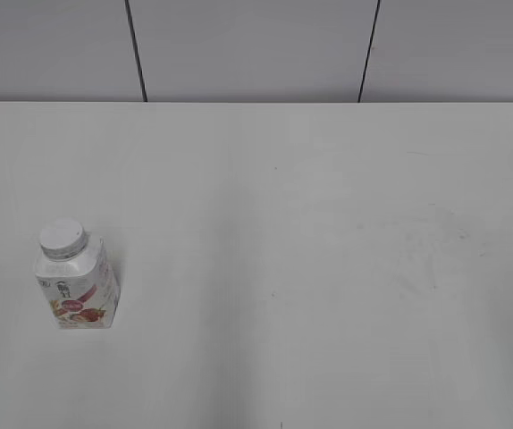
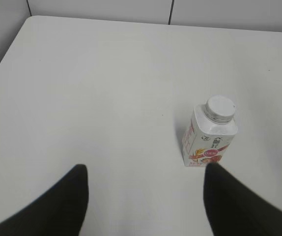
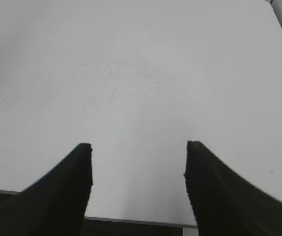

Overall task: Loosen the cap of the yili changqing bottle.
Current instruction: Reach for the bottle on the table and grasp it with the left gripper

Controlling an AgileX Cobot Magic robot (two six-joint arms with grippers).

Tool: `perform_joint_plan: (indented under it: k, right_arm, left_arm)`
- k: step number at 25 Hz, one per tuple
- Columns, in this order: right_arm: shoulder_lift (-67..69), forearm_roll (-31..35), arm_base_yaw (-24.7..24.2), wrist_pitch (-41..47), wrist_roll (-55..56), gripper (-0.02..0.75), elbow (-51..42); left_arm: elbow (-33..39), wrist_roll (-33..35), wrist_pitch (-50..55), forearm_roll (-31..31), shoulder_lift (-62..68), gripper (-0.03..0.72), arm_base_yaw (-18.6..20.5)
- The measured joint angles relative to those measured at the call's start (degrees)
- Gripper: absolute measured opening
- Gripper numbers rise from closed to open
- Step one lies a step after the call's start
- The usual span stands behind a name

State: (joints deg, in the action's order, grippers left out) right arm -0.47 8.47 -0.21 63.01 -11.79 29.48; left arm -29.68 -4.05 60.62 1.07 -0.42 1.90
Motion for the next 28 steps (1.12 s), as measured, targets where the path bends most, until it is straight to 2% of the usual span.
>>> perform_joint_plan:
  k: [28]
  right_arm:
    - [0.0,0.0,0.0,0.0,0.0,0.48,0.0]
  left_arm:
    - [-0.5,0.1,-0.2,-0.6,0.4,0.457,0.0]
